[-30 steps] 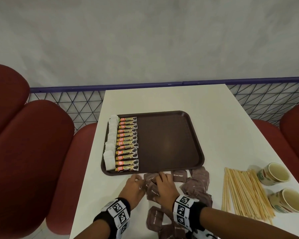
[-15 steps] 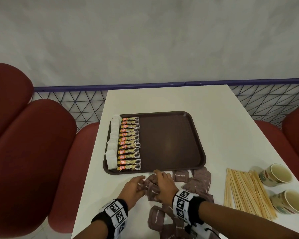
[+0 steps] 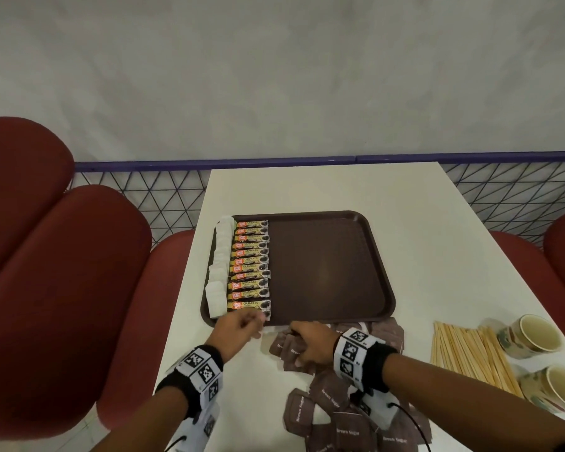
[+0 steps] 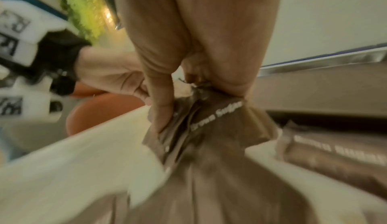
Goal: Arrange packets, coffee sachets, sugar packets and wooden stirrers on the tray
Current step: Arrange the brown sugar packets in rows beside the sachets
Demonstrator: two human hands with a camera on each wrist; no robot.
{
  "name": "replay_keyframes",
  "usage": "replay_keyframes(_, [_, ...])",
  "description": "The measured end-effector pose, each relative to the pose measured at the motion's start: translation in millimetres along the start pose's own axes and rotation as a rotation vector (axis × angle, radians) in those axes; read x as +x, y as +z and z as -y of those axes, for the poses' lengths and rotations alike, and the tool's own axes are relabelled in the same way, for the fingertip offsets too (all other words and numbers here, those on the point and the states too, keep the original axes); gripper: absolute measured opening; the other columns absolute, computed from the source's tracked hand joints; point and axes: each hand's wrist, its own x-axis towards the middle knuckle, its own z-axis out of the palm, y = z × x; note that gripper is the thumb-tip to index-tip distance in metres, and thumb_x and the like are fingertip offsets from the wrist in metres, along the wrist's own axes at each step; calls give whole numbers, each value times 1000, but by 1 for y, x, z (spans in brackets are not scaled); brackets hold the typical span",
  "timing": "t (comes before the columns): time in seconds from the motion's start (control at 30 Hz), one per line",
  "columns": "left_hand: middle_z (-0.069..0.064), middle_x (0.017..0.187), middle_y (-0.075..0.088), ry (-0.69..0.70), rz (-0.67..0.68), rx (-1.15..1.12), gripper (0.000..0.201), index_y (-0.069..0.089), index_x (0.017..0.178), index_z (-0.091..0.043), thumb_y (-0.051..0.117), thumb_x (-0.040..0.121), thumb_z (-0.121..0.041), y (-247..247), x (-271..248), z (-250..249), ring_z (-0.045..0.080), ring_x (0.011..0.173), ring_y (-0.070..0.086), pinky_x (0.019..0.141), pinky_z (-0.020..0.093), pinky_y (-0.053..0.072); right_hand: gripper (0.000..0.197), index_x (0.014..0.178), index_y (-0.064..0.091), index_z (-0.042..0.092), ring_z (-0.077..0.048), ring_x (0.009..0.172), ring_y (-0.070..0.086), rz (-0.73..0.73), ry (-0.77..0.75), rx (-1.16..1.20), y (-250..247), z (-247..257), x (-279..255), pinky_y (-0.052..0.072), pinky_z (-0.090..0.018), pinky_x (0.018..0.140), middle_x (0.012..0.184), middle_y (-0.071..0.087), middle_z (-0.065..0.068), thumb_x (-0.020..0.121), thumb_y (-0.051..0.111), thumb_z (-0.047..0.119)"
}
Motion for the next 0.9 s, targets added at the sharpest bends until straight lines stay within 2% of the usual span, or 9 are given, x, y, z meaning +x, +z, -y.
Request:
replay_keyframes(0.07, [1,91,69,-21,-99,-125,6,59,91,-29,56,91,-34,-5,2,-8,13,80,66,75,25,50,45,110,49,9,-20,99,54,27,-54,88,-16,7,0,43,-26,79,107,57,-8,73,74,9])
replay_keyframes(0.13, [3,102,67,-83,-100,-293,24,59,100,-28,59,86,-48,-5,5,-18,15,89,65,80,31,51,49,113,47,10,-17,96,51,43,-103,177,-34,17,2,45,-28,82,109,57,-9,72,75,6])
replay_keyframes(0.23, [6,102,69,-249,75,-596,48,63,107,-23,48,83,-61,-1,4,-34,22,90,66,81,39,53,53,104,40,18,-22,93,56,47,-190,282,-55,32,9,54,-44,83,106,55,-9,69,77,2])
replay_keyframes(0.3, [15,105,70,-336,219,-808,58,72,101,-16,41,84,-63,0,2,-41,33,96,66,90,50,50,55,102,36,20,-21,87,58,67,-211,294,-67,39,15,57,-38,71,102,55,-9,69,76,-1])
replay_keyframes(0.47, [23,115,65,-366,335,-1083,72,75,100,-13,39,78,-71,-1,-2,-47,40,105,62,97,61,41,58,95,34,25,-27,89,56,106,-222,401,-77,42,29,52,-50,75,96,54,-12,69,74,-7])
replay_keyframes(0.57, [24,109,66,-378,319,-1098,57,69,106,-6,53,80,-53,0,-3,-44,41,97,65,91,58,48,60,90,32,30,-28,87,55,115,-221,507,-68,36,33,51,-45,65,95,49,-9,69,73,-9])
replay_keyframes(0.7, [26,112,61,-394,268,-1113,42,55,120,-2,56,82,-19,0,-4,-38,44,96,65,85,51,53,58,90,36,28,-21,90,50,-35,-253,586,-58,27,36,49,-36,72,98,45,-6,65,79,-3])
replay_keyframes(0.8, [29,117,57,-384,236,-1158,45,53,124,1,52,82,-15,1,-2,-32,48,108,59,88,50,51,52,86,46,35,-25,94,51,-186,-270,539,-54,19,36,50,-41,85,107,45,-12,60,85,14])
replay_keyframes(0.9, [28,111,61,-373,214,-1177,43,56,122,1,51,84,-18,1,-2,-29,46,110,57,96,55,44,42,87,49,29,-11,80,49,-276,-262,635,-48,10,33,47,-21,70,98,50,-7,67,82,15])
